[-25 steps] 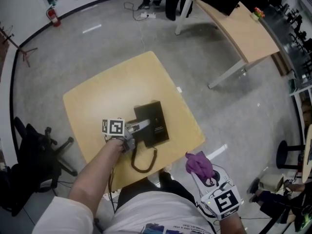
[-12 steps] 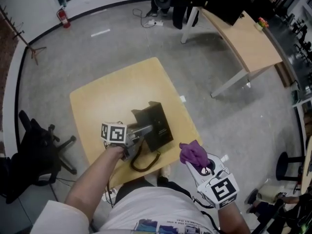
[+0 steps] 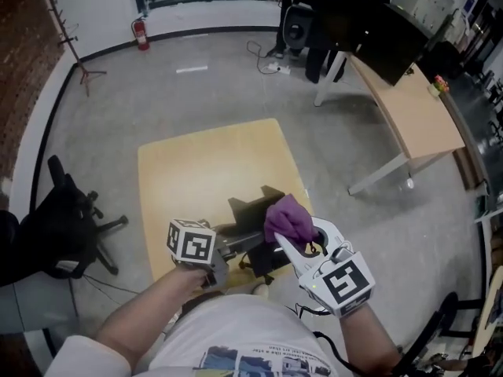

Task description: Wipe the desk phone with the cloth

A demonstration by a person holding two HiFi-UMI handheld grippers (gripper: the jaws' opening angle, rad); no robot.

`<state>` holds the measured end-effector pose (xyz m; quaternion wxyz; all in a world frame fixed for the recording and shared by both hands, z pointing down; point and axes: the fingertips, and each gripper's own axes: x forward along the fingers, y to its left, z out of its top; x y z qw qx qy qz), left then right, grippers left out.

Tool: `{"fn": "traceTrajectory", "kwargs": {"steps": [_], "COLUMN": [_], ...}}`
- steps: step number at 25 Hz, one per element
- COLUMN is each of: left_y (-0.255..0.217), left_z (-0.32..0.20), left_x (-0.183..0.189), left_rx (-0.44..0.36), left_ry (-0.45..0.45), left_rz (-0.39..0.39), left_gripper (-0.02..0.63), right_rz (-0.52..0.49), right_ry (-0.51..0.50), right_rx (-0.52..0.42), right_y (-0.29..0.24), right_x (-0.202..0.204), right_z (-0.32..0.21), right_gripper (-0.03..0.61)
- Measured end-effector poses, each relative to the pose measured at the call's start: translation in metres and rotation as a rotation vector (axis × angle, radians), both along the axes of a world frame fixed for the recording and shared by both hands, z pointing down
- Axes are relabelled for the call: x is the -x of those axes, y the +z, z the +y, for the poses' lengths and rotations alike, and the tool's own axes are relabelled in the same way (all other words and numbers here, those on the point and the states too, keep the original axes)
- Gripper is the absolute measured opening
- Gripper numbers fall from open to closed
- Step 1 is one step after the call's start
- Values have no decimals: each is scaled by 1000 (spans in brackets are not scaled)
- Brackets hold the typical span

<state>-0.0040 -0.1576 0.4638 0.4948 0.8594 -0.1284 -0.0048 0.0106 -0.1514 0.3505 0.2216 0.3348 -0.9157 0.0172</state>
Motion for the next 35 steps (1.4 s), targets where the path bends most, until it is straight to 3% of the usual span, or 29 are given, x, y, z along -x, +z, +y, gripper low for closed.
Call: {"fn": "traceTrajectory", "kwargs": {"steps": [6,22,35], "left_y": [-21,-49,-50], "left_z": [14,2,26], "left_x": [5,22,4], "left_rx": [-25,-61,-51], "left_ry": [-16,-67,25], "left_rz": [20,73,60], "left_gripper": [181,183,181], "right_rz": [19,127,93], "right_ry": [-59,-70,-90], "right_rx": [21,150,-73], "right_y": [11,67,-28], "right_x": [18,-26,-5], "right_z": [-8,68,3], "right_gripper": [106,106,106]}}
